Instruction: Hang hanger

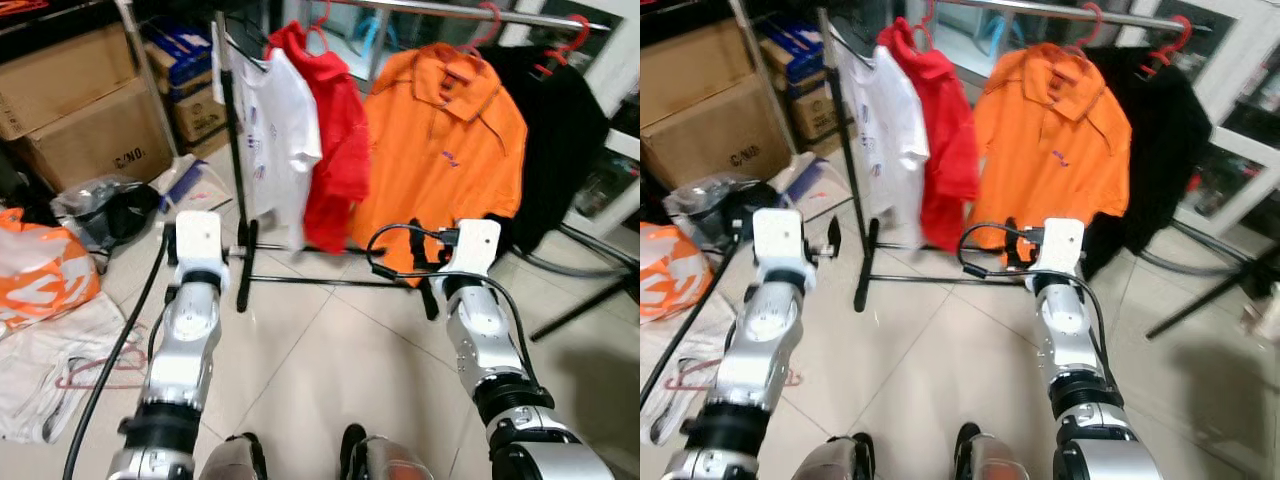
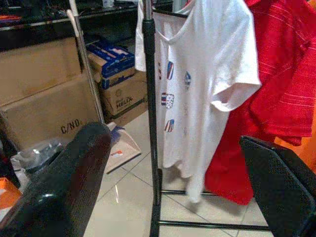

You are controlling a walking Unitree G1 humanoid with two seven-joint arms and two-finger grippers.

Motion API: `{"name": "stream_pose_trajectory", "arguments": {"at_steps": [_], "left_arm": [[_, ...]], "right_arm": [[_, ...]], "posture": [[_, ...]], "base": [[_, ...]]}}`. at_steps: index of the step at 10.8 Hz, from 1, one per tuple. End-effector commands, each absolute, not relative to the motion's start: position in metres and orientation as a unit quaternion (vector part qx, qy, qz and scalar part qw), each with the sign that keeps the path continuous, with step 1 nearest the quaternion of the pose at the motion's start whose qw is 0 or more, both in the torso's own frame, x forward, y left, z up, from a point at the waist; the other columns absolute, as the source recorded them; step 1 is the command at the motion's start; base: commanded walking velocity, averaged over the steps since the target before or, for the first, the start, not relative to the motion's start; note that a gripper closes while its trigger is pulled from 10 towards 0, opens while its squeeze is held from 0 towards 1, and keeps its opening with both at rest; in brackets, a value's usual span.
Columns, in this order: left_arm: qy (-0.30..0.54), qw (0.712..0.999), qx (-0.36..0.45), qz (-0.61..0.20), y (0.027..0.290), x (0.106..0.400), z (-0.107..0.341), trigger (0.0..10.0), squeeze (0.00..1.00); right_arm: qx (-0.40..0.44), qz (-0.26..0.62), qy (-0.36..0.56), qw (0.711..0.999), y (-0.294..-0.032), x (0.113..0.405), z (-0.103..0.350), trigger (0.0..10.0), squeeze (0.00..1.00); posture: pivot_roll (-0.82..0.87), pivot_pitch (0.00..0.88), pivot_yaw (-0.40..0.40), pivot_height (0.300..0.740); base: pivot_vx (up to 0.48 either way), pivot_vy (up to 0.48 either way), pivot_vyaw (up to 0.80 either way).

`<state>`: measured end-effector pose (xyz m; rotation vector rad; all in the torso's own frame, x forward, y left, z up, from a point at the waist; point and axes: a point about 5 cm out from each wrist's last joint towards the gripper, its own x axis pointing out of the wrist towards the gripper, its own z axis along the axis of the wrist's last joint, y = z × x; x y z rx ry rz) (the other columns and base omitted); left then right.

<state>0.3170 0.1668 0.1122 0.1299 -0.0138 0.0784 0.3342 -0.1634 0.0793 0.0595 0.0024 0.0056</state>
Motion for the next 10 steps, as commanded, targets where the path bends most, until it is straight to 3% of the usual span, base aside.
{"name": "stream_pose_trajectory", "arguments": {"at_steps": [1, 10], "left_arm": [[-0.004, 0.997, 0.063, 0.033, 0.164, 0.317, 0.112, 10.0, 0.0], [-0.024, 0.998, 0.047, 0.04, 0.16, 0.328, 0.121, 10.0, 0.0]], "right_arm": [[0.034, 0.004, 0.002, 0.999, -0.161, 0.335, 0.079, 10.0, 0.0], [0.02, 0.027, 0.001, 0.999, -0.156, 0.341, 0.084, 10.0, 0.0]], "posture": [[-0.04, 0.148, -0.075, 0.74], [-0.03, 0.16, -0.106, 0.74]], "base": [[0.0, 0.0, 0.0], [0.0, 0.0, 0.0]]}}
